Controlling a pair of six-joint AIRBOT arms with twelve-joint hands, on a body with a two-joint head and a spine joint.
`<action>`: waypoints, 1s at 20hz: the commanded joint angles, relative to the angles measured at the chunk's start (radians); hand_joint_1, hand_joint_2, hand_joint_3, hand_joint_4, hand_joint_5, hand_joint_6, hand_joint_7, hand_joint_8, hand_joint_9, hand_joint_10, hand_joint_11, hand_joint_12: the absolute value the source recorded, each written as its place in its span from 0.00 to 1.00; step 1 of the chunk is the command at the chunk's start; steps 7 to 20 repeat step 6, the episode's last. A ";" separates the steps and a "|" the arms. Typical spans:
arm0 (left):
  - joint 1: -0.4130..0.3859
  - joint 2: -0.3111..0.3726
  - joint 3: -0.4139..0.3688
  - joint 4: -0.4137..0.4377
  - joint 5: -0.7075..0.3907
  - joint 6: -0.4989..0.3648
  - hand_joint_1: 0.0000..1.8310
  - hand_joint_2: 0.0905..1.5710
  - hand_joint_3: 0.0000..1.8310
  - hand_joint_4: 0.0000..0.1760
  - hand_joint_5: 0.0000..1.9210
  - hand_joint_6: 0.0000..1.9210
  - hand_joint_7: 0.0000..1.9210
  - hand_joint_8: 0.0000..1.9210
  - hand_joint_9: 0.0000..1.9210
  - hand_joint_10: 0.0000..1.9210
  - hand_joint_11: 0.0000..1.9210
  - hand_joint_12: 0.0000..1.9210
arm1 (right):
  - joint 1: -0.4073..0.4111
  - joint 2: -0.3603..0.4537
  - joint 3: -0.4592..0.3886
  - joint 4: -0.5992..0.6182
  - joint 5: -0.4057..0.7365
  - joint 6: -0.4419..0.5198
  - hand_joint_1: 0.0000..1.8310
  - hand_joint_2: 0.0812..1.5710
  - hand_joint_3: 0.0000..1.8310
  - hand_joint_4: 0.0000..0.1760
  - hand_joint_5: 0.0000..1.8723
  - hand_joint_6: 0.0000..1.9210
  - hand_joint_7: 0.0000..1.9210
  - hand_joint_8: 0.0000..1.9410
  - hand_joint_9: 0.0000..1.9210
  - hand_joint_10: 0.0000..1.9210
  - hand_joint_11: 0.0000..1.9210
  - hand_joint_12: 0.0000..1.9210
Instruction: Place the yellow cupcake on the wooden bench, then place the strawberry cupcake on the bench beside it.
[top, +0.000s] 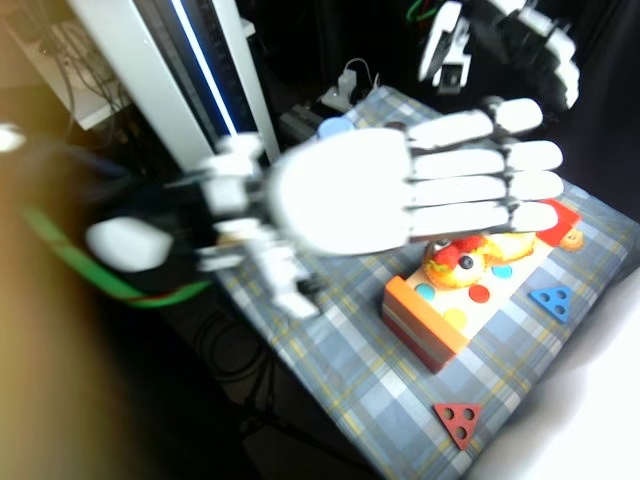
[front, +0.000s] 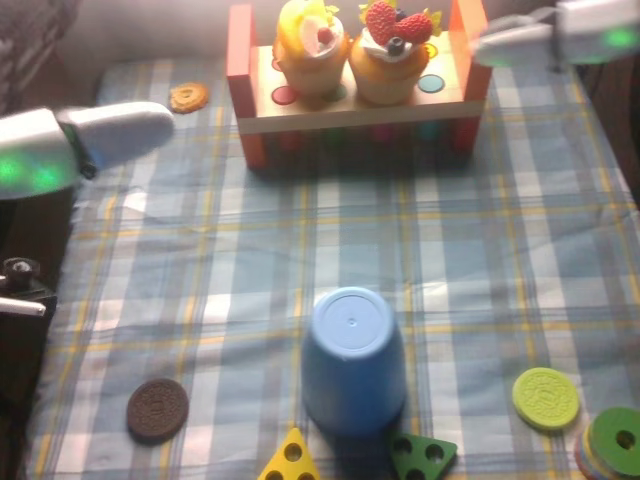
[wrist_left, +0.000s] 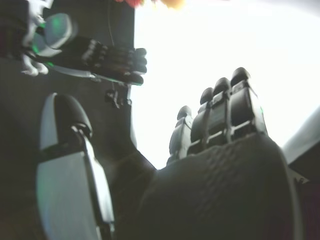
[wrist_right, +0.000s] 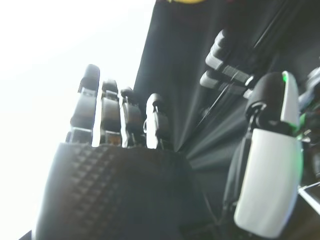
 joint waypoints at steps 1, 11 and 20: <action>0.008 0.003 -0.005 0.042 -0.170 -0.049 0.43 0.50 0.00 0.86 0.00 0.00 0.00 0.00 0.00 0.00 0.00 0.00 | -0.018 0.012 -0.028 0.024 0.209 -0.002 0.46 0.53 0.00 1.00 0.00 0.00 0.00 0.00 0.00 0.00 0.00 0.03; 0.116 0.019 -0.006 0.070 -0.398 -0.271 0.42 0.50 0.00 0.97 0.00 0.00 0.01 0.00 0.01 0.00 0.00 0.00 | -0.254 0.117 -0.147 0.178 0.544 -0.008 0.55 0.55 0.00 0.92 0.00 0.00 0.00 0.00 0.00 0.00 0.00 0.00; 0.116 0.019 -0.006 0.070 -0.398 -0.271 0.42 0.50 0.00 0.97 0.00 0.00 0.01 0.00 0.01 0.00 0.00 0.00 | -0.254 0.117 -0.147 0.178 0.544 -0.008 0.55 0.55 0.00 0.92 0.00 0.00 0.00 0.00 0.00 0.00 0.00 0.00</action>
